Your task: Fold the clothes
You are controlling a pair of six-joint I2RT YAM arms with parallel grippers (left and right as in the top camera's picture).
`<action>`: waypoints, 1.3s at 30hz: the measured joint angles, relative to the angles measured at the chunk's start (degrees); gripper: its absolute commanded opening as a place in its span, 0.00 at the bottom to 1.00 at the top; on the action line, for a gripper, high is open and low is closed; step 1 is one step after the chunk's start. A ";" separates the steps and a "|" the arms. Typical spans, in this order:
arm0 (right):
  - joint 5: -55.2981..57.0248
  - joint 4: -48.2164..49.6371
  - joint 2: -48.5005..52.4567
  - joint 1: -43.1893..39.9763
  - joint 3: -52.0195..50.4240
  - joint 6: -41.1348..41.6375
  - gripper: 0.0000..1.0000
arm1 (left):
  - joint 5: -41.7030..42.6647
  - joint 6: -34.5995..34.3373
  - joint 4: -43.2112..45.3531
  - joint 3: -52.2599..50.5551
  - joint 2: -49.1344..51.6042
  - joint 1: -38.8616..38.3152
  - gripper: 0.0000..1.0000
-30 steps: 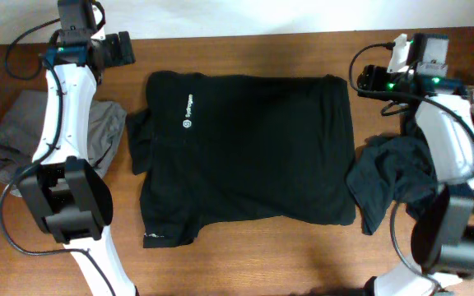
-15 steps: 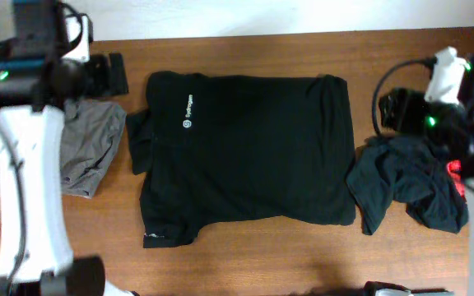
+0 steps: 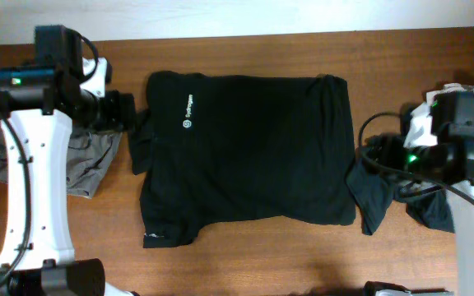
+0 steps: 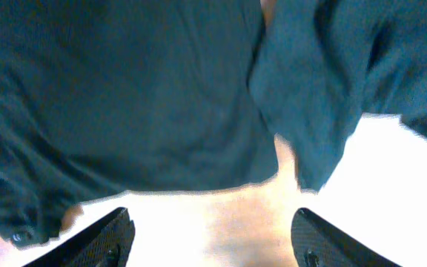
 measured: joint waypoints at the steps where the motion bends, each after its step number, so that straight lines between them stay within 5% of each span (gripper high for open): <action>1: -0.76 1.31 0.17 0.00 -2.71 0.00 0.72 | 0.42 0.02 0.63 -1.97 0.07 -0.07 0.85; 8: -3.89 5.53 0.50 0.00 -14.60 0.04 0.71 | 4.90 0.02 5.16 -14.86 0.22 -1.44 0.80; 18: -4.37 7.63 0.48 0.00 -18.73 0.07 0.77 | 6.45 -2.19 12.79 -33.68 -2.14 -3.58 0.80; 22: -4.39 7.58 0.50 0.00 -19.06 0.17 0.80 | 5.01 -6.64 18.34 -41.05 -8.04 -3.56 0.94; 27: -4.39 7.69 0.48 0.00 -19.15 0.22 0.81 | 4.28 -11.91 23.28 -50.34 -12.79 -1.84 0.94; 37: -4.39 11.30 0.50 0.00 -23.43 0.37 0.80 | 5.99 -16.02 28.30 -60.33 -12.72 0.28 0.90; 39: -4.39 11.87 0.48 0.00 -24.13 0.44 0.79 | 5.99 -16.90 28.98 -60.65 -12.72 0.28 0.76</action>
